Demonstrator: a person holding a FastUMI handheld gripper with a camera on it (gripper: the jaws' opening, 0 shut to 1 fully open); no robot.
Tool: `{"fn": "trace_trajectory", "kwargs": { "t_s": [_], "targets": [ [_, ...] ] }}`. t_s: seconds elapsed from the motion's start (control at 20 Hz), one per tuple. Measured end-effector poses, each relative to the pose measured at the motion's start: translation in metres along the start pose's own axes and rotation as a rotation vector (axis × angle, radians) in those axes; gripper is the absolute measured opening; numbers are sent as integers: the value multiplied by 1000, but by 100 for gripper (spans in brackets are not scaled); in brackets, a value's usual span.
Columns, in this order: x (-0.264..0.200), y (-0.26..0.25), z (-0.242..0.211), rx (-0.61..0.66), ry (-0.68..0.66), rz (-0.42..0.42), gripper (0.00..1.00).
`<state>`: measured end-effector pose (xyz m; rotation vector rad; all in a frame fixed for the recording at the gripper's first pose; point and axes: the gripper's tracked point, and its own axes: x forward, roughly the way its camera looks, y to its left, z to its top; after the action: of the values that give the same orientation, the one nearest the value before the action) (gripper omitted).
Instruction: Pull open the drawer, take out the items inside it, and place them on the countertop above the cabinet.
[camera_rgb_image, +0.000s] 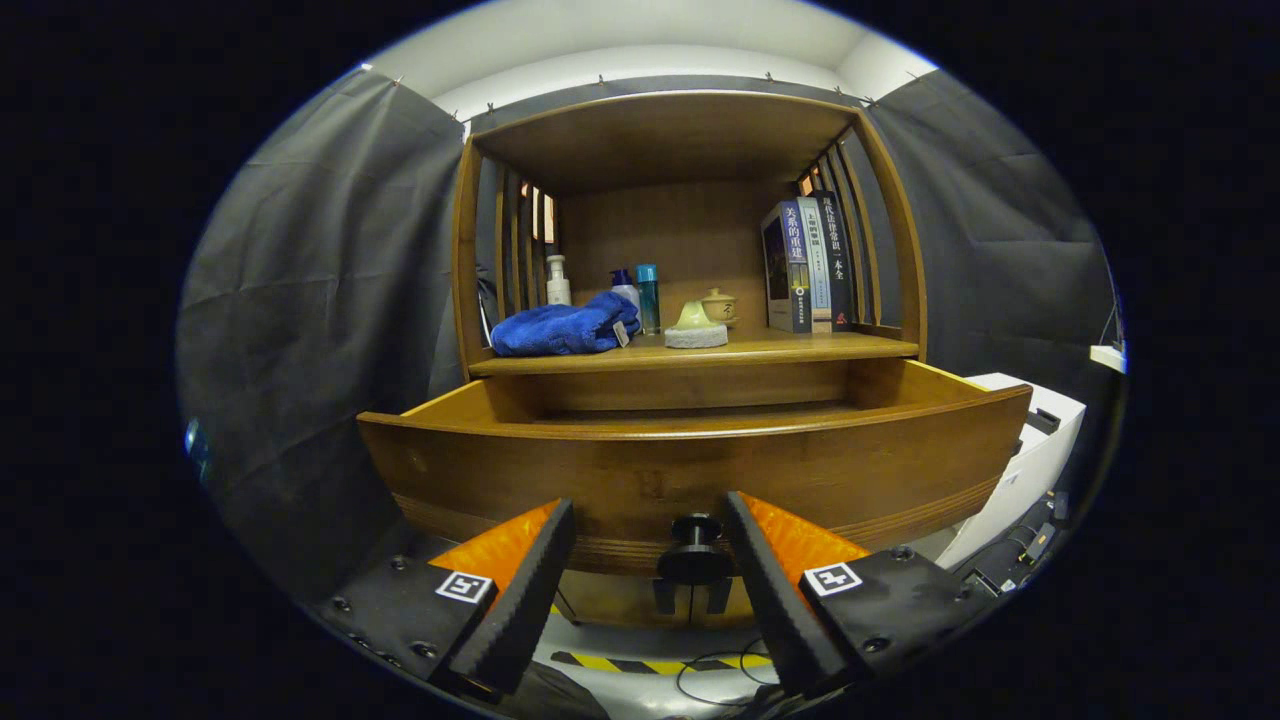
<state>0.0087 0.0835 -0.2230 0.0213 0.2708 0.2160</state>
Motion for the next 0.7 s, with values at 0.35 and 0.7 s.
{"fn": "trace_trajectory", "kwargs": {
  "t_s": [0.35,0.7],
  "targets": [
    [11,-1,-5,-32,-1,-17,96],
    [15,-3,-5,-82,-19,-88,96]
  ]
}}
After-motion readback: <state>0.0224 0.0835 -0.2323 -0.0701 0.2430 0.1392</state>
